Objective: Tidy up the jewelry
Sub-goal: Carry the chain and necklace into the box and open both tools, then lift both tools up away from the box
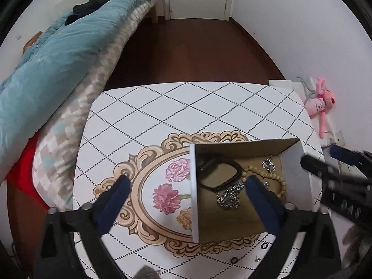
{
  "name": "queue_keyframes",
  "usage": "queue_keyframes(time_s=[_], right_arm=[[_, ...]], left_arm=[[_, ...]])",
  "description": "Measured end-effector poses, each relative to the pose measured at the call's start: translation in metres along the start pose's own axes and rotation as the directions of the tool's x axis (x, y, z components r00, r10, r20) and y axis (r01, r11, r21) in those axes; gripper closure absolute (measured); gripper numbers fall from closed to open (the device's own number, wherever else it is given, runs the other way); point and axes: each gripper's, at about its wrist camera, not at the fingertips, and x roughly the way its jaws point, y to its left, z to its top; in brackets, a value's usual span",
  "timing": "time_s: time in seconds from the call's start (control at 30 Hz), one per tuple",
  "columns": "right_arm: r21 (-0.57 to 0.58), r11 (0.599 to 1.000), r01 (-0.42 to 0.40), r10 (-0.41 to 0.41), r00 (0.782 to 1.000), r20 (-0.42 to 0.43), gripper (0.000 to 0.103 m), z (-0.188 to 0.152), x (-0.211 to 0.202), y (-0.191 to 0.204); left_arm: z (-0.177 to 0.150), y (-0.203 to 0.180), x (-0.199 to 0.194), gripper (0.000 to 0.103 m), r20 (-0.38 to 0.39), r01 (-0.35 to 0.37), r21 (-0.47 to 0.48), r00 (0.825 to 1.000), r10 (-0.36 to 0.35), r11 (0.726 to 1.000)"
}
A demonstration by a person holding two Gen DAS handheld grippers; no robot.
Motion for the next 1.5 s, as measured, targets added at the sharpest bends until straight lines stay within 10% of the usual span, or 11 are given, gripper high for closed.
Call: queue_keyframes(time_s=[0.07,0.3,1.5], right_arm=[[-0.01,0.999,0.042,-0.042,0.999,0.01,0.009,-0.013,-0.003,0.0],[0.012,0.995,0.097,-0.098,0.995,0.022,0.0,-0.05,-0.005,-0.003],[0.136,0.984,0.119,-0.159,0.929,0.334,0.0,-0.126,-0.168,-0.005]], left_arm=[[-0.005,0.002,0.002,0.0,-0.005,-0.004,-0.01,1.0,0.004,1.0],[-0.025,0.0,0.0,0.0,-0.002,-0.019,-0.013,1.0,0.019,1.0],[-0.08,-0.016,-0.144,0.0,0.231,-0.011,-0.031,0.973,0.018,0.999]])
